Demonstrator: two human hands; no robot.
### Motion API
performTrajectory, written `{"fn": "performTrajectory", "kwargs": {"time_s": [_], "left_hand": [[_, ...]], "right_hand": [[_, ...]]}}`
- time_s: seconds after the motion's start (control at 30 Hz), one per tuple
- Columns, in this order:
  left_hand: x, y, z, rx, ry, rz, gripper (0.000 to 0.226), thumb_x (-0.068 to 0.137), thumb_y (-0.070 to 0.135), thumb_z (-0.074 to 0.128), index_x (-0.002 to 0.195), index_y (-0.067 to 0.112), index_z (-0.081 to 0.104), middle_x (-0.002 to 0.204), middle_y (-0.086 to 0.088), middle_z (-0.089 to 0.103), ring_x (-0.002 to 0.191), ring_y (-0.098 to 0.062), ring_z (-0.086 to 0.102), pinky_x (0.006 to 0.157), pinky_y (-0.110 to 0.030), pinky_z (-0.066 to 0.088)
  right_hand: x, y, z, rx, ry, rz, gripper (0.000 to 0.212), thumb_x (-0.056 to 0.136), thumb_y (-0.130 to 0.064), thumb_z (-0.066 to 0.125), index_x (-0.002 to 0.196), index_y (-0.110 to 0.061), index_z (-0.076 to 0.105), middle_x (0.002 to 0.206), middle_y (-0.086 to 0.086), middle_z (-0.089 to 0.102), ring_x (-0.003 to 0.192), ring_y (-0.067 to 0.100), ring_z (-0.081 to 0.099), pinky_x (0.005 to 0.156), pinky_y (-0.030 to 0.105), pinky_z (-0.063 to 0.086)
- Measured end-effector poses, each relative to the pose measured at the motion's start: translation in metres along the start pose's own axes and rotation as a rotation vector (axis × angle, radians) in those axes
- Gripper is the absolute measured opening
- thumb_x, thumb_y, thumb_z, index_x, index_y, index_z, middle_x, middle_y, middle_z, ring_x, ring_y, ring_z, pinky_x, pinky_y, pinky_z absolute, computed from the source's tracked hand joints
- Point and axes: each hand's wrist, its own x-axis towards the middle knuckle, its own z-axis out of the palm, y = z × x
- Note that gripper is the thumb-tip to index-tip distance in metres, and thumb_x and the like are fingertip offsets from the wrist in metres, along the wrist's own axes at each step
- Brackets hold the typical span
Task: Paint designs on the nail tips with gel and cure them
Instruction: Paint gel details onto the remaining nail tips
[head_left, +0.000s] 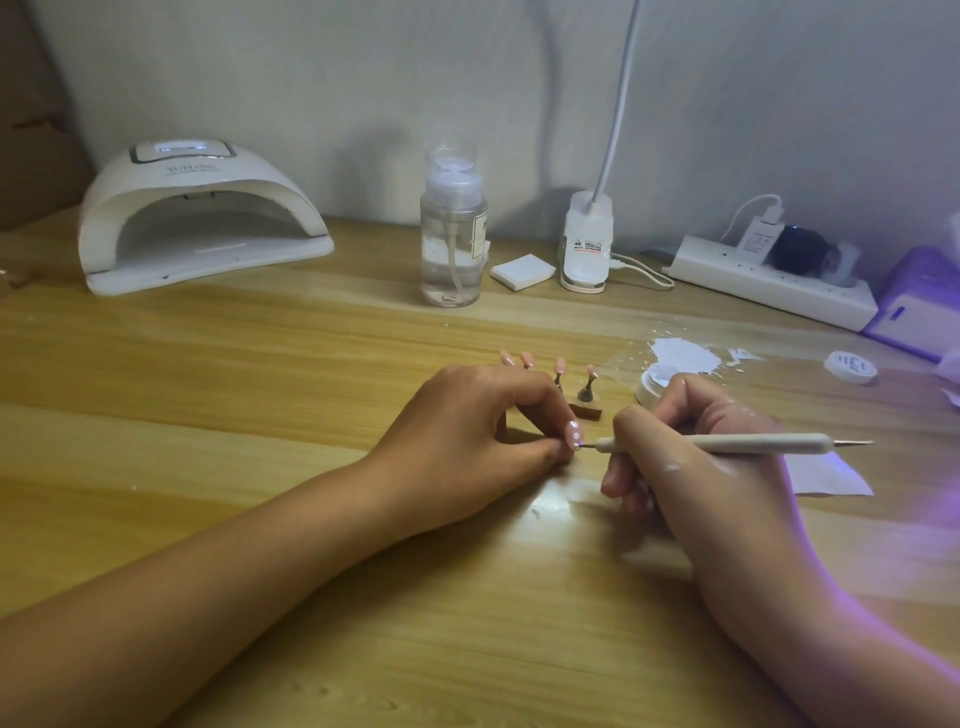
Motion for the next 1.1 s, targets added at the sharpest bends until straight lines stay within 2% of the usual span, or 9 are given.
{"fn": "performTrajectory", "kwargs": {"time_s": [0.07, 0.17, 0.3, 0.43, 0.57, 0.77, 0.9, 1.0, 1.1], "left_hand": [[0.0003, -0.0001, 0.0002, -0.004, 0.002, 0.001, 0.021, 0.079, 0.018, 0.078, 0.078, 0.037, 0.069, 0.077, 0.022, 0.068, 0.054, 0.005, 0.049, 0.053, -0.012, 0.029], [0.0007, -0.0003, 0.0003, -0.009, 0.001, 0.014, 0.02, 0.079, 0.016, 0.078, 0.079, 0.034, 0.07, 0.077, 0.02, 0.069, 0.055, 0.008, 0.049, 0.053, -0.01, 0.029], [0.0, -0.0003, 0.0008, 0.0, 0.007, 0.036, 0.018, 0.079, 0.014, 0.078, 0.08, 0.031, 0.072, 0.079, 0.019, 0.07, 0.056, 0.015, 0.049, 0.054, -0.008, 0.029], [-0.0007, 0.0002, 0.0015, 0.035, 0.021, 0.052, 0.019, 0.079, 0.015, 0.078, 0.08, 0.033, 0.071, 0.077, 0.021, 0.067, 0.059, 0.018, 0.048, 0.056, -0.008, 0.028], [-0.0015, 0.0011, 0.0023, 0.106, 0.036, 0.065, 0.017, 0.079, 0.022, 0.077, 0.08, 0.037, 0.069, 0.074, 0.029, 0.06, 0.056, 0.008, 0.049, 0.058, -0.015, 0.03], [-0.0021, 0.0024, 0.0017, 0.122, 0.045, 0.085, 0.018, 0.079, 0.019, 0.077, 0.08, 0.036, 0.069, 0.069, 0.032, 0.055, 0.062, 0.02, 0.046, 0.06, -0.003, 0.027], [-0.0016, 0.0022, 0.002, 0.114, 0.045, 0.081, 0.019, 0.079, 0.02, 0.077, 0.079, 0.038, 0.068, 0.069, 0.033, 0.055, 0.058, 0.012, 0.048, 0.059, -0.006, 0.026], [-0.0013, 0.0016, 0.0019, 0.108, 0.044, 0.083, 0.018, 0.079, 0.022, 0.076, 0.08, 0.038, 0.068, 0.072, 0.031, 0.058, 0.055, 0.002, 0.048, 0.057, -0.015, 0.028], [-0.0017, 0.0017, 0.0015, 0.114, 0.049, 0.106, 0.018, 0.079, 0.02, 0.076, 0.08, 0.036, 0.069, 0.073, 0.027, 0.059, 0.061, 0.017, 0.048, 0.057, -0.009, 0.026]], "right_hand": [[-0.0005, -0.0001, 0.0004, -0.017, 0.0, 0.01, 0.014, 0.062, -0.018, 0.059, 0.052, -0.02, 0.052, 0.049, 0.014, 0.062, 0.041, 0.014, 0.049, 0.044, 0.022, 0.039], [-0.0014, -0.0022, 0.0002, 0.019, 0.013, 0.013, 0.014, 0.062, -0.018, 0.058, 0.05, -0.021, 0.05, 0.048, 0.013, 0.06, 0.04, 0.015, 0.048, 0.041, 0.021, 0.039], [-0.0028, -0.0039, -0.0032, 0.114, 0.062, -0.001, 0.029, 0.074, -0.009, 0.064, 0.052, -0.02, 0.048, 0.049, 0.013, 0.06, 0.039, 0.012, 0.046, 0.039, 0.017, 0.039], [-0.0027, -0.0042, -0.0023, 0.153, 0.072, -0.005, 0.032, 0.081, -0.008, 0.061, 0.055, -0.02, 0.047, 0.052, 0.014, 0.063, 0.039, 0.011, 0.049, 0.04, 0.018, 0.041], [-0.0026, -0.0057, -0.0004, 0.148, 0.033, 0.004, 0.032, 0.077, -0.009, 0.062, 0.051, -0.024, 0.05, 0.053, 0.015, 0.064, 0.04, 0.011, 0.051, 0.041, 0.018, 0.042], [-0.0023, -0.005, -0.0017, 0.124, 0.038, -0.001, 0.035, 0.079, -0.006, 0.061, 0.051, -0.024, 0.049, 0.051, 0.014, 0.063, 0.04, 0.012, 0.05, 0.042, 0.018, 0.042], [-0.0024, -0.005, -0.0017, 0.107, 0.024, 0.002, 0.033, 0.077, -0.009, 0.066, 0.052, -0.024, 0.05, 0.052, 0.014, 0.064, 0.041, 0.012, 0.052, 0.042, 0.018, 0.042], [-0.0017, -0.0035, -0.0019, 0.102, 0.02, -0.001, 0.034, 0.079, -0.005, 0.062, 0.053, -0.024, 0.051, 0.053, 0.014, 0.064, 0.04, 0.012, 0.052, 0.043, 0.018, 0.042], [-0.002, -0.0035, -0.0027, 0.146, 0.056, -0.013, 0.032, 0.081, -0.005, 0.061, 0.056, -0.022, 0.051, 0.053, 0.013, 0.064, 0.041, 0.012, 0.051, 0.042, 0.018, 0.042]]}}
